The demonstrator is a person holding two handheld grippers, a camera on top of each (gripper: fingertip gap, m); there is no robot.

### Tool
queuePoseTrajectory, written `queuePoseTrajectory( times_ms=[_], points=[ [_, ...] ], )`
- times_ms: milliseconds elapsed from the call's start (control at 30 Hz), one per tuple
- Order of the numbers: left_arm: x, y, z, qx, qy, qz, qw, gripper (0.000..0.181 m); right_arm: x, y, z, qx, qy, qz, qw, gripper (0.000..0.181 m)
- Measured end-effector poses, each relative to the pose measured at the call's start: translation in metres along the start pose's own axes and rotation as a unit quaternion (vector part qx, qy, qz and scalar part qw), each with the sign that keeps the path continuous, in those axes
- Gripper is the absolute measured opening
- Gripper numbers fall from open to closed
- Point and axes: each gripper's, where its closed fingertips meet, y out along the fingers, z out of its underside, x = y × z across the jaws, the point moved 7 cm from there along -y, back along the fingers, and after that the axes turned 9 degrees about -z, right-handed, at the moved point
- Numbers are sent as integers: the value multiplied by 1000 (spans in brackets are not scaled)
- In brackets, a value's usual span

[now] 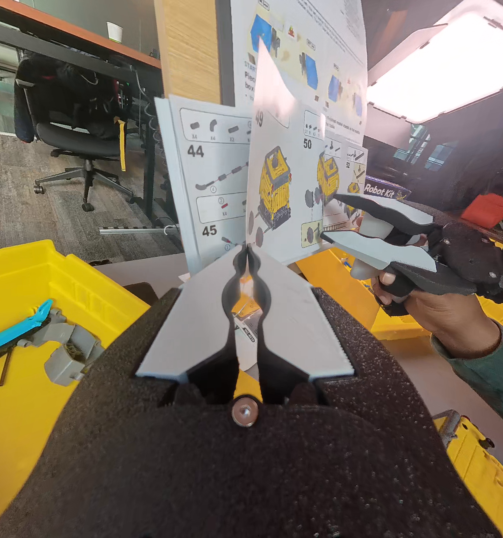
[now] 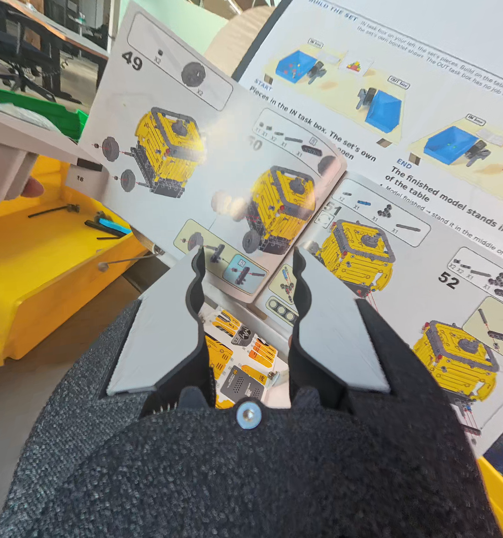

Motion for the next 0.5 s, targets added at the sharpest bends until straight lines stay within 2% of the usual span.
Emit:
queuePoseTrajectory(
  times_ms=[133,300,400,500],
  points=[
    [-24,-7,-2,-13,23,32,999,0,11,-17,-28,-72,65,-48,994,69],
    [-76,-11,-7,-38,95,77,992,0,15,-42,-57,-123,136,-103,978,81],
    [-113,-9,0,-45,153,95,983,0,13,-62,-64,-136,152,-115,972,83],
    [-141,-3,12,-48,200,98,974,0,10,-80,-60,-113,150,-110,976,84]
  ],
)
